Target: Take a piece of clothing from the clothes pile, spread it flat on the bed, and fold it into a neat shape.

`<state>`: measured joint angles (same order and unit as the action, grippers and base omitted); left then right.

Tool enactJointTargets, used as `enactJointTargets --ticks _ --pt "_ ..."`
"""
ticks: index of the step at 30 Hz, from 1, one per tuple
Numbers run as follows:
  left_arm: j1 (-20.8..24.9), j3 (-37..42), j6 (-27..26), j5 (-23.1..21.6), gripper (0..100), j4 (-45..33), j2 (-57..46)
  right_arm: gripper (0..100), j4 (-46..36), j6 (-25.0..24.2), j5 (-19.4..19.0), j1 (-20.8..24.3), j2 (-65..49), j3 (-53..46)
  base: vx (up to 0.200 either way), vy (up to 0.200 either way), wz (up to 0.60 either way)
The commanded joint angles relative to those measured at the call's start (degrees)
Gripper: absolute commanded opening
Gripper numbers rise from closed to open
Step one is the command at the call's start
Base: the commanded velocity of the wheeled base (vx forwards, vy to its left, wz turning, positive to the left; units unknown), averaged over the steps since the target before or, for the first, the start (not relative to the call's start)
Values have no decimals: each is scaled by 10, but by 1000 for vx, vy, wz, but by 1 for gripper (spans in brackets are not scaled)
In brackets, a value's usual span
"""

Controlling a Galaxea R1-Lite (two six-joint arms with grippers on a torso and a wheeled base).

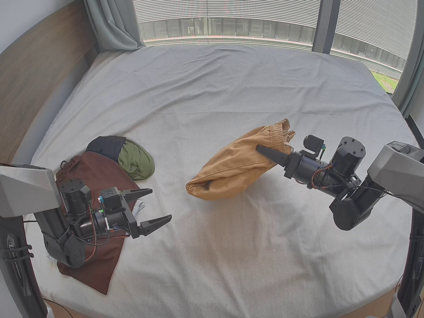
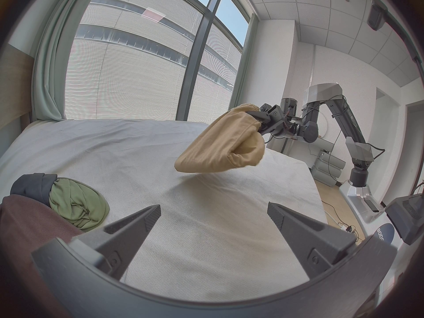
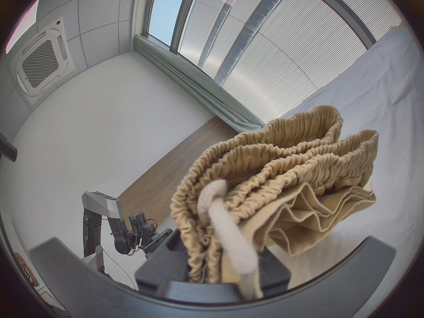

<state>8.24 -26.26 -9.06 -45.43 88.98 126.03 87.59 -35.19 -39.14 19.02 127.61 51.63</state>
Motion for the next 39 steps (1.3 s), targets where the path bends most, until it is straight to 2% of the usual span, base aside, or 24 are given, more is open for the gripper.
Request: enactJointTargets --ticks 1,10,39 --pt "0 0 0 0 100 1 2 0 -1 -7 -1 -7 32 46 0 0 0" --pt "0 1 0 0 100 1 4 0 -14 -33 -3 -13 55 112 0 0 0" --pt "4 6 4 0 100 1 7 0 -204 -36 0 -33 132 400 0 0 0"
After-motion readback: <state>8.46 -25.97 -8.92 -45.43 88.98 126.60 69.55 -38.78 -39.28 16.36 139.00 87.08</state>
